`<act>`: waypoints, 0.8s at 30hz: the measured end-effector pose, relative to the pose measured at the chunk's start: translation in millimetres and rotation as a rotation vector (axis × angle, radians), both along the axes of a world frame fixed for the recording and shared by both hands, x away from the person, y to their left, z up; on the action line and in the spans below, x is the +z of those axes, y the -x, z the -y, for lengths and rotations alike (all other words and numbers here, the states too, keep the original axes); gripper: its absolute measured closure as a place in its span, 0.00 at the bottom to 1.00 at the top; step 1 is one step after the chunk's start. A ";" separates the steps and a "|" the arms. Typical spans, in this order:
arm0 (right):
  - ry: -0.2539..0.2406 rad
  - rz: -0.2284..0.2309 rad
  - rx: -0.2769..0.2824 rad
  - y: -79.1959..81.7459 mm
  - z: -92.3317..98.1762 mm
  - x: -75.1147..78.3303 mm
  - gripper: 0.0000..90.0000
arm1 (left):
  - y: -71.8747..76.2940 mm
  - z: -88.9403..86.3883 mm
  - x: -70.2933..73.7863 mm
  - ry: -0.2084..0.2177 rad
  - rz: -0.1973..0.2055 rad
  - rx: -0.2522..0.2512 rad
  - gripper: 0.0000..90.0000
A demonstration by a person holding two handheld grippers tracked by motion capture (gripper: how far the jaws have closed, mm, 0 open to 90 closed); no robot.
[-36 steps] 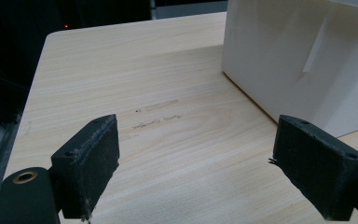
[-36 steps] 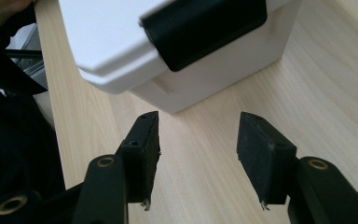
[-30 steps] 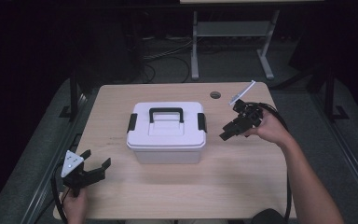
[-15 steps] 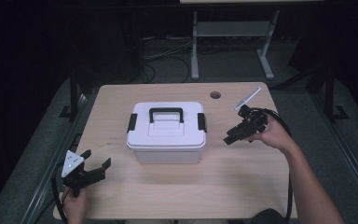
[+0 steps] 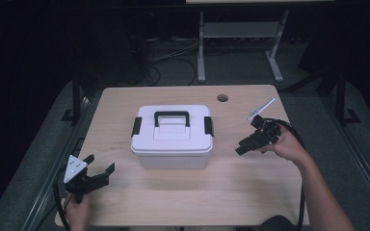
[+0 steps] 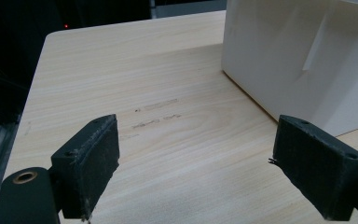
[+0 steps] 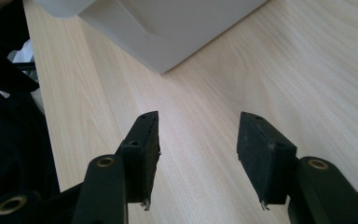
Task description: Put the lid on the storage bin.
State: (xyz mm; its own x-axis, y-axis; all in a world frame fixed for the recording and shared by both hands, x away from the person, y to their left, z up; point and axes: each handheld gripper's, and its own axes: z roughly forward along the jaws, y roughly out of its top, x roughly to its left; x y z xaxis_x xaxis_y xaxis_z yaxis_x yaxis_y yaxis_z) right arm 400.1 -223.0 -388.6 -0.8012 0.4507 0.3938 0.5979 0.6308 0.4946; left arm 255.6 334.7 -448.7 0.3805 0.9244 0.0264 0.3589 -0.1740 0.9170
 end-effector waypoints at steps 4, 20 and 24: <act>-0.015 -0.006 -0.006 2.4 2.3 -3.1 0.54 | 0.3 -0.4 0.6 0.001 0.002 0.001 0.15; -0.027 -0.029 -0.021 11.3 11.6 -18.6 0.54 | 0.7 1.9 0.8 -0.009 0.000 -0.002 0.15; -0.031 -0.031 -0.026 13.5 14.1 -21.1 0.54 | 0.9 1.9 1.1 -0.009 0.001 0.000 0.15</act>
